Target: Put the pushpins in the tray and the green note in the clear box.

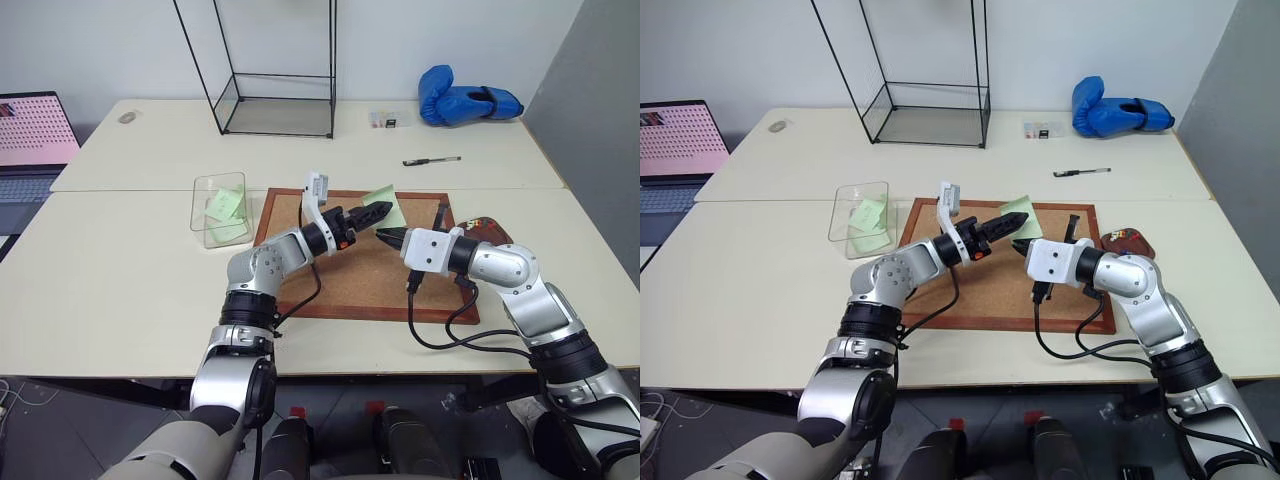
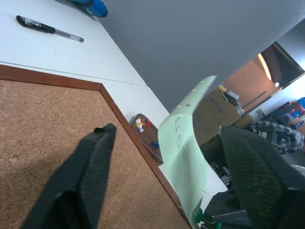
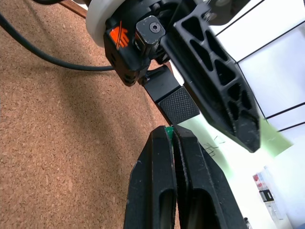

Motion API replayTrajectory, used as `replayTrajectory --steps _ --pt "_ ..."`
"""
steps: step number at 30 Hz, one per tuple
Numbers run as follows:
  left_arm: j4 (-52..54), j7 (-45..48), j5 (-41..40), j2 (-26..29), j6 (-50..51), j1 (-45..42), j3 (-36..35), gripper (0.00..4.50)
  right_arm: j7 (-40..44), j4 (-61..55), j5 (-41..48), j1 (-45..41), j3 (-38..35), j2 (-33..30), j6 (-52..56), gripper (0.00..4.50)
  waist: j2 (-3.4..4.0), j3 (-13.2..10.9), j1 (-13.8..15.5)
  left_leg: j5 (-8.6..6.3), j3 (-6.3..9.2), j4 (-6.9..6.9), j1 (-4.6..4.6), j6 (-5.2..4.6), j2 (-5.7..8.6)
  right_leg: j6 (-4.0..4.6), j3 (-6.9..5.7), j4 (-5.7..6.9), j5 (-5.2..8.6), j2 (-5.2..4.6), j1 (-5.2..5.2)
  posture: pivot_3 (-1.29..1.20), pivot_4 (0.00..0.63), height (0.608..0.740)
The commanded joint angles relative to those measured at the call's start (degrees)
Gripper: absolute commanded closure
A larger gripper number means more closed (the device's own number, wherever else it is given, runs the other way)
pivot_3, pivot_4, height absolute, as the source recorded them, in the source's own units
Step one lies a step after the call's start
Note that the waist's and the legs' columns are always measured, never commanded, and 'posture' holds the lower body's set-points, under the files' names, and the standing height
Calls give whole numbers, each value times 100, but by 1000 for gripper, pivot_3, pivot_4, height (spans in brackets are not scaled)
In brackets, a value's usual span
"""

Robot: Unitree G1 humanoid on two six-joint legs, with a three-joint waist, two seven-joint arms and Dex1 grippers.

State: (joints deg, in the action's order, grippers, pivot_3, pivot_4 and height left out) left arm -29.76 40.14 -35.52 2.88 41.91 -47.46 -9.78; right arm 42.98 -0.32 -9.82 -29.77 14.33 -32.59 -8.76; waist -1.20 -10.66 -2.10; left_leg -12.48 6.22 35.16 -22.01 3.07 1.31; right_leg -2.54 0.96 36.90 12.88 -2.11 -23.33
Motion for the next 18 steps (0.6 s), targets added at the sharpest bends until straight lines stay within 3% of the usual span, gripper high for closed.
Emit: replayTrajectory --steps 1,14,18 --pt "14 196 -191 -52 -59 -191 -129 1906 11 -326 87 -67 -71 47 -5 4500 0 0 1 0 0 0 0 0 0 0 0 0 0 0 0 0 150 740" --pt "100 444 -193 -29 -14 -65 -60 4356 -2 -454 165 -27 -132 126 -28 4500 0 0 6 0 0 0 0 0 0 0 0 1 0 0 0 0 150 740" --pt "121 448 -163 -17 -92 -12 -47 4457 -29 -448 210 -24 -173 154 -39 4500 0 0 6 0 0 0 0 0 0 0 1 1 0 0 0 0 150 740"
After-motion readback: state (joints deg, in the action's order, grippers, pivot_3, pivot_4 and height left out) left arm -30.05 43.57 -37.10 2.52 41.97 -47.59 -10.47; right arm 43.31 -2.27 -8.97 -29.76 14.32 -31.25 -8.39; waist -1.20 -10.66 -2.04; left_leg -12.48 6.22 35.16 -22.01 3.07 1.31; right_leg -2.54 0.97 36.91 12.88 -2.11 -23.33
